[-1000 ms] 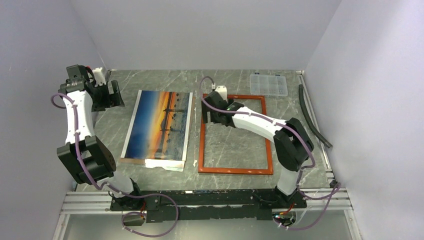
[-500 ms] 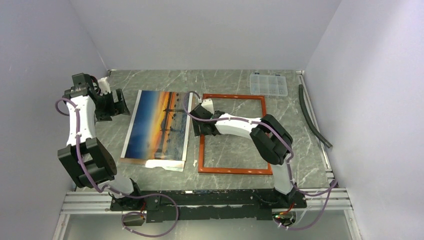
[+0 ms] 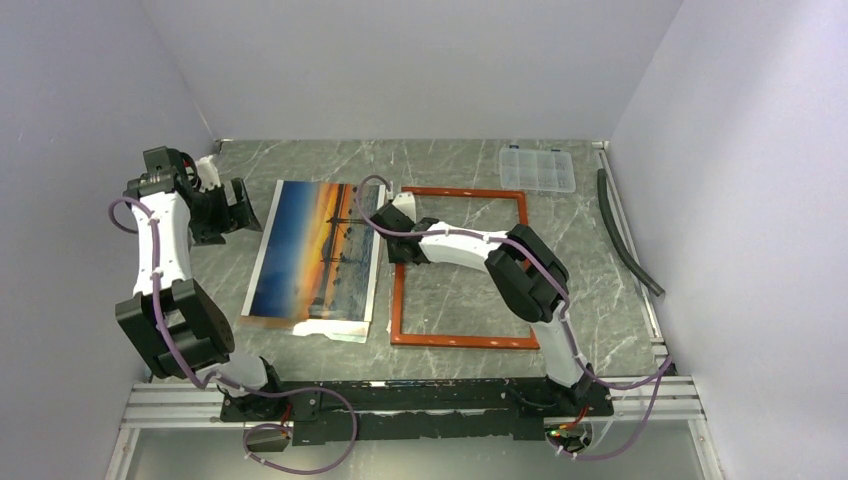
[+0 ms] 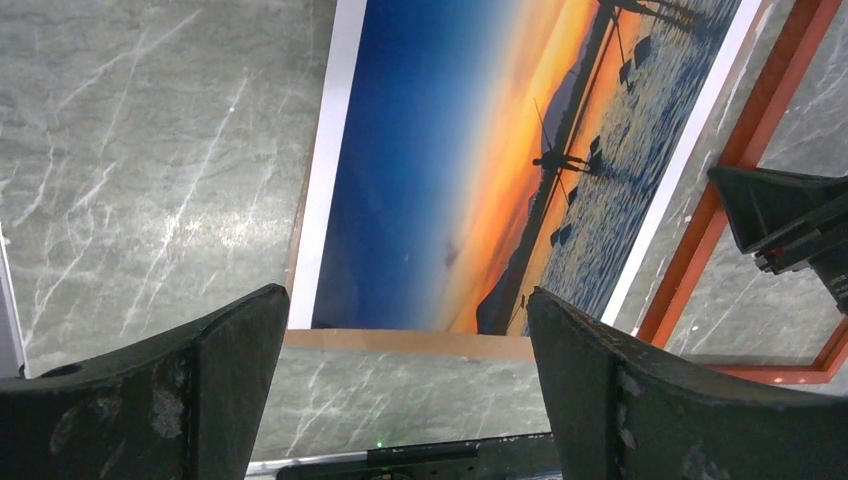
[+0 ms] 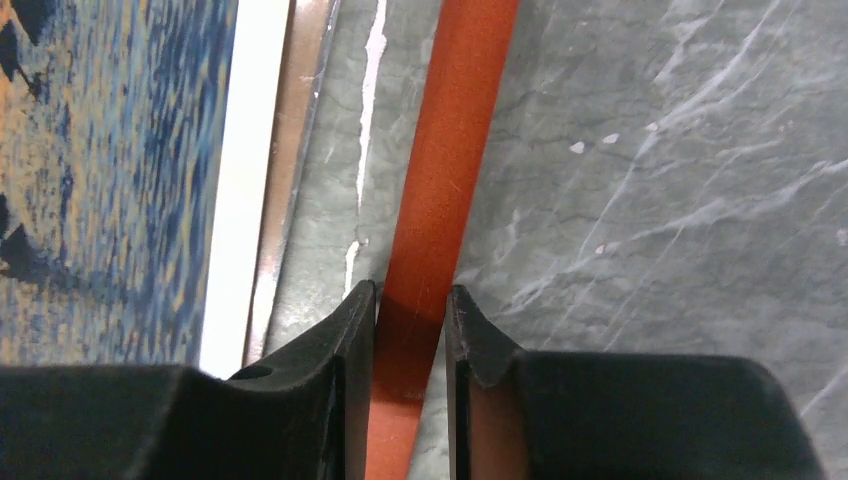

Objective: Put the photo into the frame
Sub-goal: Turn over the photo frame at the center of the board.

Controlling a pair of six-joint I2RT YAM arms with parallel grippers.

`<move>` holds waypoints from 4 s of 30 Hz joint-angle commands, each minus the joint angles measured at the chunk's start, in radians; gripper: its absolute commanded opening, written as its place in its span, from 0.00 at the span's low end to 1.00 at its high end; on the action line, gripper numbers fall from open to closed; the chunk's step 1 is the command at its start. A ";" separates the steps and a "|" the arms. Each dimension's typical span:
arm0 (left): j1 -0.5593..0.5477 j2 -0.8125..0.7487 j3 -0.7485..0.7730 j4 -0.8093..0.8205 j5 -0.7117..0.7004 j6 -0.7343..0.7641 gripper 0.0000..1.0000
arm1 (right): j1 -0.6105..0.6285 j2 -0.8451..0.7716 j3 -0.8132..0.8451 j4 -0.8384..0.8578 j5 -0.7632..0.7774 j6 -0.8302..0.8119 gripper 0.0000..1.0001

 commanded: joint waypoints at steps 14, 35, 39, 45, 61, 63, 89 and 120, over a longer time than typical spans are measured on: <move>-0.046 -0.158 -0.136 0.015 0.120 0.026 0.95 | 0.006 -0.191 0.169 -0.085 -0.209 0.155 0.00; -0.178 -0.158 0.036 0.033 0.427 -0.026 0.95 | -0.020 -0.309 0.330 0.028 -0.599 0.474 0.00; -0.179 -0.195 0.064 0.014 0.461 -0.026 0.95 | -0.043 -0.332 0.238 0.213 -0.704 0.618 0.00; -0.210 -0.256 0.065 0.045 0.472 -0.096 0.95 | -0.060 -0.319 0.270 0.268 -0.751 0.690 0.00; -0.557 -0.203 0.105 0.123 0.318 -0.117 0.95 | -0.178 -0.471 -0.068 0.592 -0.886 0.824 0.06; -0.585 -0.180 0.123 0.127 0.306 -0.126 0.95 | -0.191 -0.488 -0.102 0.605 -0.890 0.831 0.10; -0.702 0.074 0.337 0.206 0.195 -0.090 0.95 | -0.342 -0.691 -0.113 0.172 -0.973 0.464 0.79; -0.739 0.279 0.496 0.181 0.097 -0.045 0.95 | -0.345 -0.617 0.271 -0.420 -0.719 0.029 0.84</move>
